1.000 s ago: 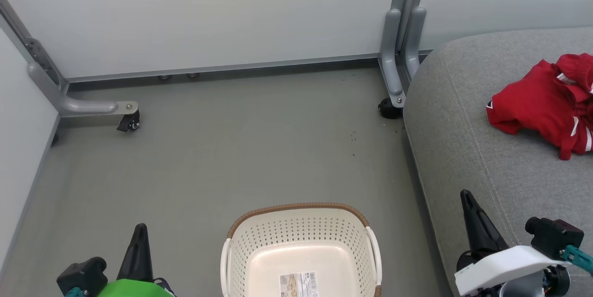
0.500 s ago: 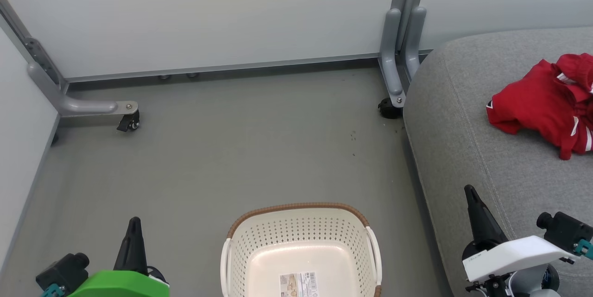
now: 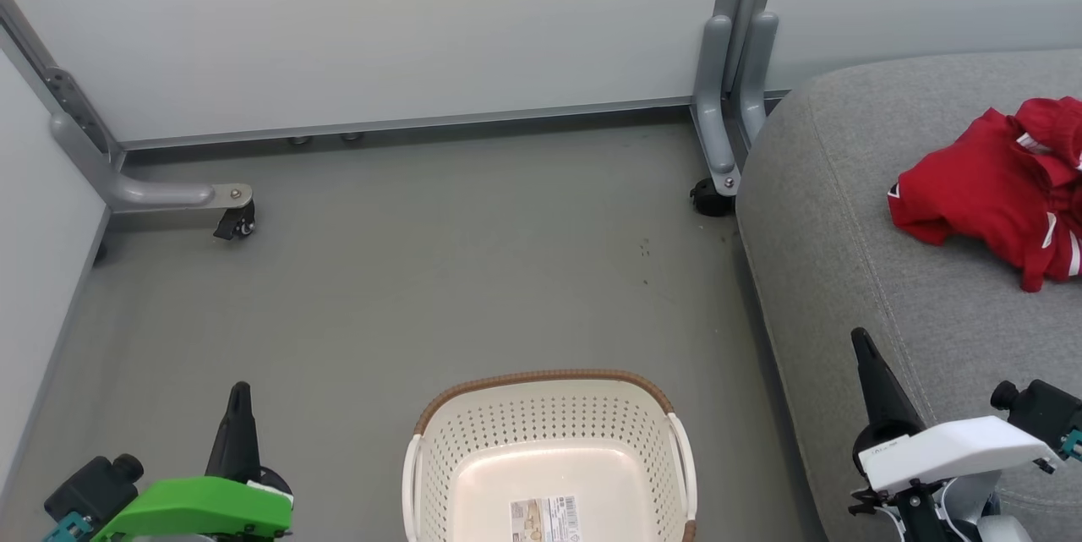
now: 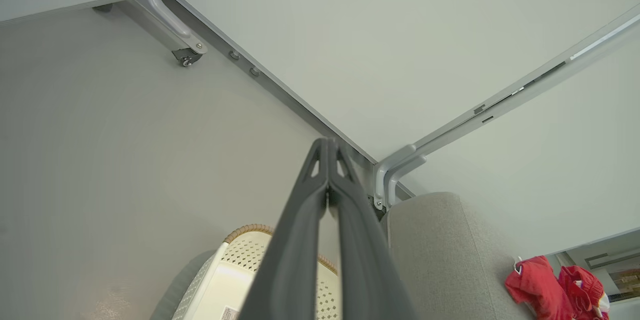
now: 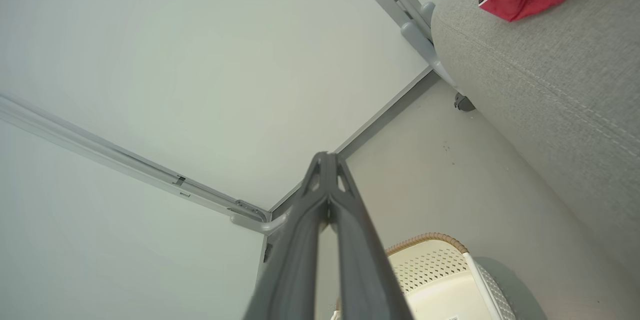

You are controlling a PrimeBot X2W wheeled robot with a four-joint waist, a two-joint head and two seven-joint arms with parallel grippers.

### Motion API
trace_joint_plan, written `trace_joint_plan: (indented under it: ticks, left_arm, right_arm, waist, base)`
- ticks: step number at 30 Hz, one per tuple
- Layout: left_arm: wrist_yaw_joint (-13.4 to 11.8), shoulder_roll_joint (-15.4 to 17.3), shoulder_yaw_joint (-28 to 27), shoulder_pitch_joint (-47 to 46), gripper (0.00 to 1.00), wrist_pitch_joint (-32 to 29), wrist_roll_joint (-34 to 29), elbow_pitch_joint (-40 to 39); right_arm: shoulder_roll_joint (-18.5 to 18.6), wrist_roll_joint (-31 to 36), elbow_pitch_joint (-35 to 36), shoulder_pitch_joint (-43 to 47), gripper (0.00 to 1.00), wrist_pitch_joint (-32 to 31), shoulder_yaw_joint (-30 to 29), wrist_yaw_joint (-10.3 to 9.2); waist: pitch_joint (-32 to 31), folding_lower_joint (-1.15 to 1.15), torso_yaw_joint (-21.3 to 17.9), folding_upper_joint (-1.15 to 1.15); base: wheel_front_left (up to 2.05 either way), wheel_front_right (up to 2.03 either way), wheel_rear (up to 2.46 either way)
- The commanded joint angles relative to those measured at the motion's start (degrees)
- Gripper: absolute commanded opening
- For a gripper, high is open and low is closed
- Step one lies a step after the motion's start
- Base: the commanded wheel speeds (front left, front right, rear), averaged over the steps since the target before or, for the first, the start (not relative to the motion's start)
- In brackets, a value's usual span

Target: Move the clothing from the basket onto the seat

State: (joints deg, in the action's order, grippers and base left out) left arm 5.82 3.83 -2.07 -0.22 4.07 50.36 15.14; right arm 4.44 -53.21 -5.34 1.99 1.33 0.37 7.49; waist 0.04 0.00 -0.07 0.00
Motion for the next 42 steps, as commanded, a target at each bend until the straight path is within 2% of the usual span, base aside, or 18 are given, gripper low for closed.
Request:
trace_joint_plan:
  ticks: [1, 42]
  left_arm:
    - [0.3, -0.1, -0.5, -1.8, 0.00, -0.5, 2.1, -0.7]
    - [1.3, -0.5, -3.0, -4.7, 0.00, -6.7, 26.2, -1.1]
  right_arm:
    - [0.4, -2.0, 0.1, -1.4, 0.00, -0.3, -0.3, 0.00]
    - [0.5, -25.8, -5.1, -5.6, 0.00, -3.5, -2.7, 0.01]
  waist:
    - [0.0, 0.00, 0.0, 0.00]
    - [0.1, 0.00, 0.0, 0.00]
  base:
    - [0.00, 0.00, 0.00]
    - [0.00, 0.00, 0.00]
